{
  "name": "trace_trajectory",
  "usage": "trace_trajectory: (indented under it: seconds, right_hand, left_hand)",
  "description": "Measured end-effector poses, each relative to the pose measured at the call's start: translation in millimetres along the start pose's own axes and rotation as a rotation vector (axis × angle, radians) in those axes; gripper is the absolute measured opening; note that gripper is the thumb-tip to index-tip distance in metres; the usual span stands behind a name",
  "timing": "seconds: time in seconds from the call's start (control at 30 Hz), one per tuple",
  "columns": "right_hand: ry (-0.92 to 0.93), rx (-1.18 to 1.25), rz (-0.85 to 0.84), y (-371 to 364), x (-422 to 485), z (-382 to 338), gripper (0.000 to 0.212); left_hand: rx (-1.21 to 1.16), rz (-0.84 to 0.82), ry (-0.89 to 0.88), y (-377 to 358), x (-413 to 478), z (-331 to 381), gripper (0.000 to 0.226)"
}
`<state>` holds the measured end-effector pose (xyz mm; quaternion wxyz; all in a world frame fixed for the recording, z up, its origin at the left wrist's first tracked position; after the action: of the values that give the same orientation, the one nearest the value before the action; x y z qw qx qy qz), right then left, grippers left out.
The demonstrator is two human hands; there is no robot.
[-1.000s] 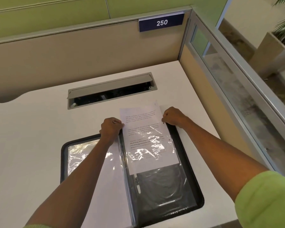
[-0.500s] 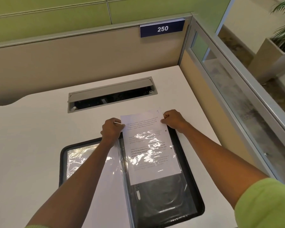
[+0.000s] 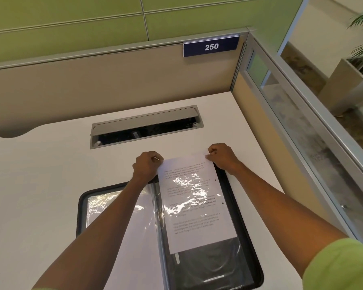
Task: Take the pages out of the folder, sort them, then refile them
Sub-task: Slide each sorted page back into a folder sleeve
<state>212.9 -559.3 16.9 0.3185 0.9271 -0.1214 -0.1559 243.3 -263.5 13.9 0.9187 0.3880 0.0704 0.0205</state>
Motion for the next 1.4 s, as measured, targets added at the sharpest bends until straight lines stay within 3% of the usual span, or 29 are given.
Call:
trace_trajectory:
  seconds: [0.23, 0.33, 0.5, 0.73, 0.83, 0.93, 1.4]
  right_hand:
    - [0.000, -0.124, -0.174, 0, -5, 12, 0.026]
    - [0.052, -0.065, -0.145, -1, -7, 6, 0.002]
    - [0.097, -0.067, -0.124, 1, -6, 1, 0.008]
    - [0.126, -0.157, -0.311, 0, -10, 6, 0.006]
    - [0.162, -0.157, -0.339, 0, -13, 6, 0.022]
    - [0.234, -0.261, -0.394, -3, -17, 6, 0.037]
    - [0.365, -0.258, -0.337, 2, -17, 2, 0.020]
  left_hand:
    - [0.106, -0.133, 0.000, -9, -9, -16, 0.017]
    - [0.103, -0.142, -0.024, -10, -8, -14, 0.010]
    - [0.081, -0.131, -0.039, -8, -10, -15, 0.011]
    - [0.265, -0.192, -0.158, -10, -21, -9, 0.011]
    - [0.242, -0.211, -0.187, -12, -22, -9, 0.011]
    - [0.236, -0.277, -0.254, -16, -27, -8, 0.026]
    - [0.268, -0.304, -0.396, -20, -27, -6, 0.012]
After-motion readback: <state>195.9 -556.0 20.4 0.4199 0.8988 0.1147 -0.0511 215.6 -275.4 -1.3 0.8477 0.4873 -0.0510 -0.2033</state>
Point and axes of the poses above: each hand's wrist, its own x-axis towards the middle knuckle, its own y-axis out of the back of the hand, z = x × y, the point moved 5 cm from there along x, towards the middle knuckle, and after that the axes turned 12 degrees about z, right-handed, at the moved point
